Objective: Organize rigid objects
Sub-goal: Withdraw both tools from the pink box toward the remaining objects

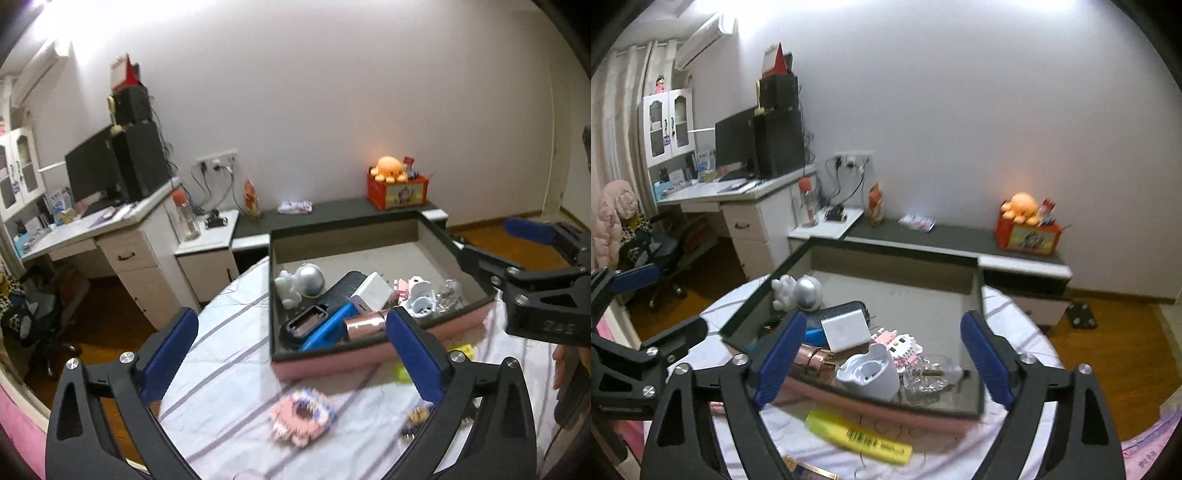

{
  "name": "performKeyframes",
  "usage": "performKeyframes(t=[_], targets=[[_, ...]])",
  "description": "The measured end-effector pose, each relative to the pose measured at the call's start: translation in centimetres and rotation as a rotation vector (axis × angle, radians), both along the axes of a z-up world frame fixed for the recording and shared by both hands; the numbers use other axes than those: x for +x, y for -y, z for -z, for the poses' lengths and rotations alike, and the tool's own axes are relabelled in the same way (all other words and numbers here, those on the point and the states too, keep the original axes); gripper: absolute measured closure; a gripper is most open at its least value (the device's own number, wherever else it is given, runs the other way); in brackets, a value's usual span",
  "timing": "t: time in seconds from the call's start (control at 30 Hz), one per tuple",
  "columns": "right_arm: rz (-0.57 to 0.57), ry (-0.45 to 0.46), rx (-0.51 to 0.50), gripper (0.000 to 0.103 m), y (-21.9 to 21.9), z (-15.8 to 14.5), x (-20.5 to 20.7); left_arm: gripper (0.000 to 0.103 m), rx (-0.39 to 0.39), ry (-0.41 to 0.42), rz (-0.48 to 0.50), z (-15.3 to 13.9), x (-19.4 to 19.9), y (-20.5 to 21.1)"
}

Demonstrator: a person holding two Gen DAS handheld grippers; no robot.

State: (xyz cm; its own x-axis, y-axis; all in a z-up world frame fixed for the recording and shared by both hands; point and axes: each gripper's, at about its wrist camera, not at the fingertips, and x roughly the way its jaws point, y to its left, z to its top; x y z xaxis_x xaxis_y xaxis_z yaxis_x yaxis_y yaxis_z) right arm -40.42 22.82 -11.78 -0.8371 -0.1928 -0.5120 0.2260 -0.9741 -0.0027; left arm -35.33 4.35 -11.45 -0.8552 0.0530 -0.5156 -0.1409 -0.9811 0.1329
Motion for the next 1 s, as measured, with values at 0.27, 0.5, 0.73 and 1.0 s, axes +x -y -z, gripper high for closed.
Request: performKeyframes(t=[0.27,0.5,0.73,1.0], targets=[[0.017,-0.127,-0.010,0.000,0.6,-3.6,8.3,0.000,0.007,-0.086,-0.020,-2.0,7.7,0.8],[0.037,-0.174,-0.048,0.000,1.1,-4.0,13.1,0.000,0.049,-0.132,-0.019,-3.1,12.1,1.8],[0.062,-0.177,-0.065,0.000,1.8,-3.4,16.2,0.000,0.082,-0.156,-0.012,-3.3,15.1,2.6],[0.057,-0.180,-0.047,0.000,3.0,-3.5,18.0,0.000,0.098,-0.172,-0.043,-3.6,16.7,3.9]])
